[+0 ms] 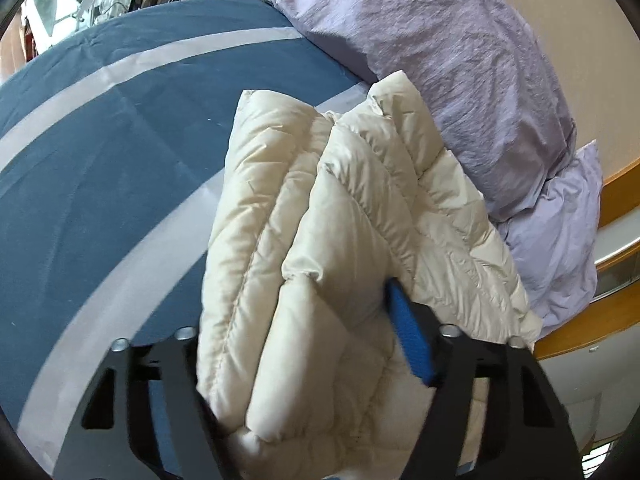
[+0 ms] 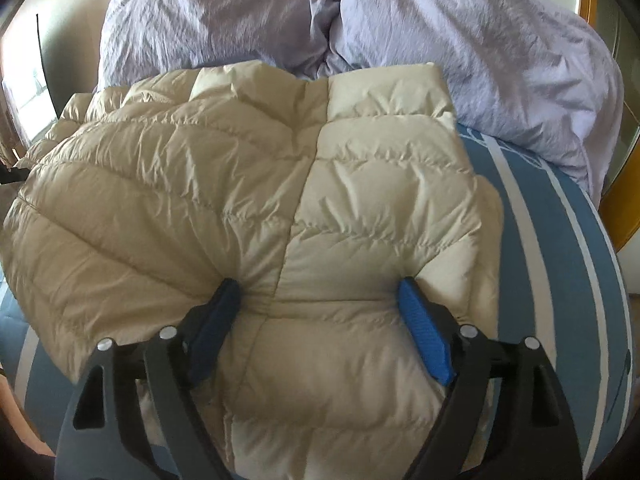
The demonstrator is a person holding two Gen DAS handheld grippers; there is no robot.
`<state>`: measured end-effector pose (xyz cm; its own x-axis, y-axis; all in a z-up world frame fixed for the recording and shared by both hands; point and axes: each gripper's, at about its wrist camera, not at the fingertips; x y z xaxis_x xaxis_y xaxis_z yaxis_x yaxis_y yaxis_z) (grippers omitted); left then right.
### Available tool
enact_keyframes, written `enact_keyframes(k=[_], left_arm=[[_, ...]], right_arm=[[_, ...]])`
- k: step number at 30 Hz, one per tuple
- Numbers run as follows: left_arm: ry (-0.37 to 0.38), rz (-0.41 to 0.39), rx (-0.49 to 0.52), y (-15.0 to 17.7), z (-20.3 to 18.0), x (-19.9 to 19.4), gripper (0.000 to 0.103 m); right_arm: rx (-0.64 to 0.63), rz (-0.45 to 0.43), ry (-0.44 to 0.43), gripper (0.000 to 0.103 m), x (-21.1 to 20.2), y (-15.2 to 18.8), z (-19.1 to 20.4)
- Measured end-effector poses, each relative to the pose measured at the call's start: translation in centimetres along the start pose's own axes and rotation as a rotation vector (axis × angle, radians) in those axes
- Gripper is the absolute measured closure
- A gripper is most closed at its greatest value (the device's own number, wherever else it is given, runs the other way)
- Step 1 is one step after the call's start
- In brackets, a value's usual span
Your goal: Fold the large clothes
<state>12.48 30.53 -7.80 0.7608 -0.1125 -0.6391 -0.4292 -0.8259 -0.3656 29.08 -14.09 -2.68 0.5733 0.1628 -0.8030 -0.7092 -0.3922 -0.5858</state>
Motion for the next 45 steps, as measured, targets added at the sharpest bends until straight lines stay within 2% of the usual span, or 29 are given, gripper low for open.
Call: enact_keyframes(k=[5,8,16,22,31,38,45], left_arm=[[0.066,-0.030,-0.024,-0.5,-0.7,-0.8,0.070],[0.119,-0.052,-0.029,-1.0,-1.8,-1.9,0.077],[0.228,-0.096,0.071,-1.4,-8.4,-4.3,0.080],[0.340,-0.078,0.166,0.0,-14.6,-5.0,0.080],[0.494,0.042,0.281,4.5,-23.3,-2.6,0.080],[0.540,0.157,0.323,8.3,-27.8,1.2,0.080],[0.536,0.261,0.340,11.5,-30.2,5.3,0.080]], right_arm=[[0.010,0.002,-0.005,0.019,0.3,0.3,0.1],[0.018,0.003,-0.011,0.019,0.6,0.4,0.0],[0.029,-0.011,-0.023,0.018,0.9,0.7,-0.2],[0.038,-0.008,-0.035,0.018,1.0,0.7,-0.4],[0.055,-0.008,-0.057,0.017,1.1,0.9,-0.6],[0.067,-0.009,-0.078,0.017,1.1,1.0,-0.8],[0.077,-0.013,-0.098,0.016,1.1,1.0,-1.2]])
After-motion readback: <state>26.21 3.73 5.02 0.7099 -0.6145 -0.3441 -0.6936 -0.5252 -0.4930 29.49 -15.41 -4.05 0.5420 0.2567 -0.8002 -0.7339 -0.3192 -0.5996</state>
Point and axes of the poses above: each gripper's, at about its wrist camera, not at the fingertips, and x roughly the way its jaws point, z to its left, y to its underside, and after that the axes turned 7 degrees about y, right-handed
